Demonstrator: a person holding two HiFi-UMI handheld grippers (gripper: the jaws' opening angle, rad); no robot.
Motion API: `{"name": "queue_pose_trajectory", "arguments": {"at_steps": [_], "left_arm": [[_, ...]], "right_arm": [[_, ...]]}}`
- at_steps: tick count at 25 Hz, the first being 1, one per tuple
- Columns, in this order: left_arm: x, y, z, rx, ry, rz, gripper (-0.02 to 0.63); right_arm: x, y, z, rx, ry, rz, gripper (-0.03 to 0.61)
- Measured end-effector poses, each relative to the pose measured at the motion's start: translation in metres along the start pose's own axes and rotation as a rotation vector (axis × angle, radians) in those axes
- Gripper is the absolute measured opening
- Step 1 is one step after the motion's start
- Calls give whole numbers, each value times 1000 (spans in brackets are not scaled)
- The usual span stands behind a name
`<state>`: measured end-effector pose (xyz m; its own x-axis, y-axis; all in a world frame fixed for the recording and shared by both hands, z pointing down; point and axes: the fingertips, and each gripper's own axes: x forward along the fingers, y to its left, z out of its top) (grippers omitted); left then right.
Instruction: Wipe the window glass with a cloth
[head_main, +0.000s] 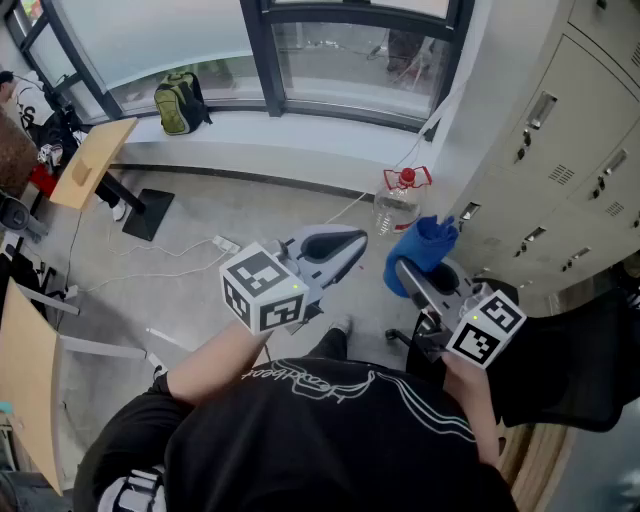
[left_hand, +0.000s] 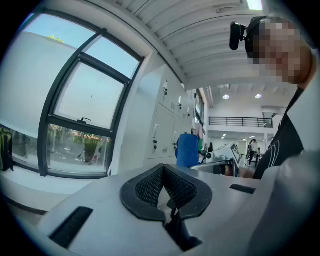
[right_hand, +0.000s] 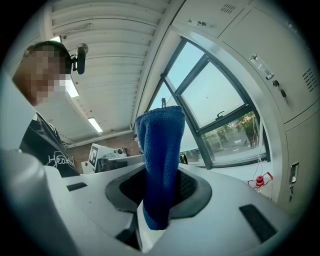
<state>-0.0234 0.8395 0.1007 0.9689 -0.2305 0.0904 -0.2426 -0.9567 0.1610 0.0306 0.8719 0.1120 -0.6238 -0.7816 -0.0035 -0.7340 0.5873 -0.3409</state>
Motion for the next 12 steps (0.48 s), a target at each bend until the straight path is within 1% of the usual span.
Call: {"name": "queue_pose_trajectory", "arguments": {"at_steps": [9,12], "left_arm": [[-25,-10,2,-7,-25,10,5],[-33,-13,3,-3,-31,17,5]], "right_arm": [[6,26,-6,-20,23,19,92],[9,32,-3,-21,8,21,92]]}}
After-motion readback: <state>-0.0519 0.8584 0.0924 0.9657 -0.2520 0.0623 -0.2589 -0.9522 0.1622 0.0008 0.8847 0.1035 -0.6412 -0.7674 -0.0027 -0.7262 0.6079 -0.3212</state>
